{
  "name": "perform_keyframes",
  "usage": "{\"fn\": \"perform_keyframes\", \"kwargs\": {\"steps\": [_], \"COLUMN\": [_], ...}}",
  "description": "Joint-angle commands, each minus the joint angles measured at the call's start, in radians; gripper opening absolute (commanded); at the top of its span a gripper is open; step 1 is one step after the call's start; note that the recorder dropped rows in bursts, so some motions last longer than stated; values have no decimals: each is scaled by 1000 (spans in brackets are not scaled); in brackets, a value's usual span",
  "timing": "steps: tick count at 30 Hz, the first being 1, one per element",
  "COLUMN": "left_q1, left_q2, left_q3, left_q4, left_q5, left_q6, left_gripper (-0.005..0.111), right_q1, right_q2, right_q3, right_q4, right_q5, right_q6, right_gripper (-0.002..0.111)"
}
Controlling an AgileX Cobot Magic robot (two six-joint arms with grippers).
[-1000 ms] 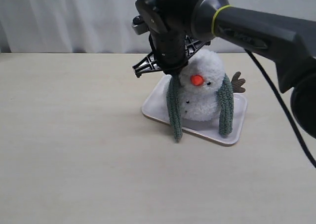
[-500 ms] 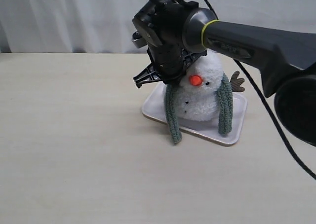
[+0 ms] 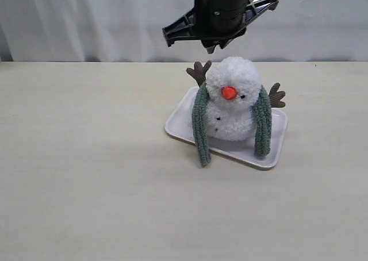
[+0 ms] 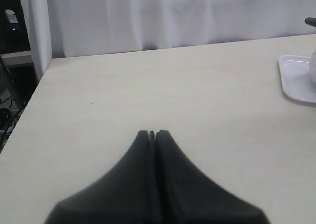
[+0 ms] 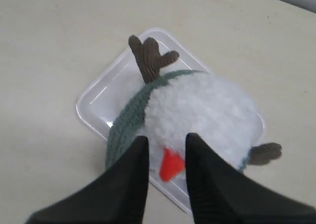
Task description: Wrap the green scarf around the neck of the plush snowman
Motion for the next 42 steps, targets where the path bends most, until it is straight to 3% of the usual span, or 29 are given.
{"fn": "perform_keyframes", "kwargs": {"steps": [1, 4, 9, 14, 18, 23, 32, 42], "left_q1": [-8, -8, -8, -8, -8, -8, -8, -8], "left_q2": [-2, -2, -2, -2, -2, -2, -2, -2], "left_q3": [2, 2, 2, 2, 2, 2, 2, 2], "left_q4": [1, 1, 1, 1, 1, 1, 1, 1], "left_q5": [-13, -13, -13, -13, -13, -13, -13, -13], "left_q6": [0, 0, 0, 0, 0, 0, 0, 0], "left_gripper": [0, 0, 0, 0, 0, 0, 0, 0], "right_q1": [-24, -71, -128, -200, -265, -340, -352, -438], "right_q2": [-174, -289, -463, -545, -497, -378, -173, -124], "right_q3": [175, 334, 691, 1025, 1177, 1196, 1183, 1159], "right_q4": [-26, -4, 81, 132, 114, 35, -79, -79], "right_q5": [-23, -103, -345, -786, -1062, -1154, -1374, -1344], "right_q6": [70, 109, 111, 115, 112, 100, 77, 8], "right_gripper": [41, 48, 50, 50, 50, 50, 50, 50]}}
